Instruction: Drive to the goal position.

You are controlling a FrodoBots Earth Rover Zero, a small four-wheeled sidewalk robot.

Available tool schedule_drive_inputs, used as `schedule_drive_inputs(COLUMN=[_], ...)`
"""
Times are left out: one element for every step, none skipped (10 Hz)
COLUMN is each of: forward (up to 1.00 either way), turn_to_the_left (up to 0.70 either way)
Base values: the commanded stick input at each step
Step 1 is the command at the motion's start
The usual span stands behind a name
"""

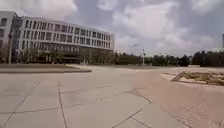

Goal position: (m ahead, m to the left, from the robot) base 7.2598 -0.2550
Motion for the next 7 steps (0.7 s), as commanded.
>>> schedule_drive_inputs(forward=[0.50, 0.50, 0.50, 0.50, 0.50, 0.50, 0.50], turn_to_the_left=[-0.02, -0.02, -0.02, -0.02, -0.02, -0.02, -0.02])
